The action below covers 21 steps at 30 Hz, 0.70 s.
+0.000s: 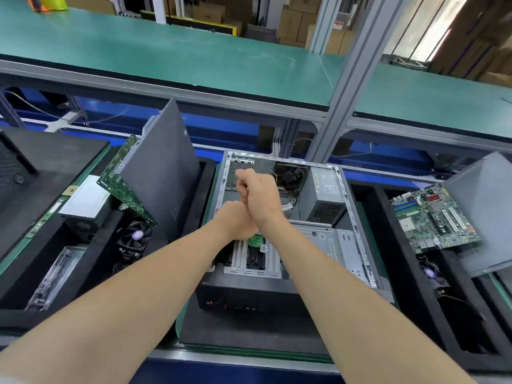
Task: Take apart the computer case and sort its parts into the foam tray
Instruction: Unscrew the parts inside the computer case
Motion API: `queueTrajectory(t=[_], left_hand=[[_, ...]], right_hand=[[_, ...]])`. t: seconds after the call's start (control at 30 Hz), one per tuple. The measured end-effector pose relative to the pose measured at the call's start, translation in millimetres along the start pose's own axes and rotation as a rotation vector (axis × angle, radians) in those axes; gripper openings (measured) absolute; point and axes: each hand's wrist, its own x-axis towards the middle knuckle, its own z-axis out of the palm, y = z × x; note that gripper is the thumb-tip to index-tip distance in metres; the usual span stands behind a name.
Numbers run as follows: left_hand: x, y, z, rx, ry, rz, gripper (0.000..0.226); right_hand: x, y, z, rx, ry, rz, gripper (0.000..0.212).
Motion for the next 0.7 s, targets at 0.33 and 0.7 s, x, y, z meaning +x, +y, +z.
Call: queueTrajectory(t=[0.33, 0.7], left_hand=[[5.1, 3.1, 1.7, -0.025, -0.034, -0.059, 0.033], [-13.1, -13.4, -26.9, -0.709, -0.074, 0.050, 0.022]], right_hand=[[24.0, 11.7, -59.0, 0.453, -0.444, 0.196, 0.039], [20.4, 7.8, -75.5, 0.439, -0.444, 0.148, 0.036]])
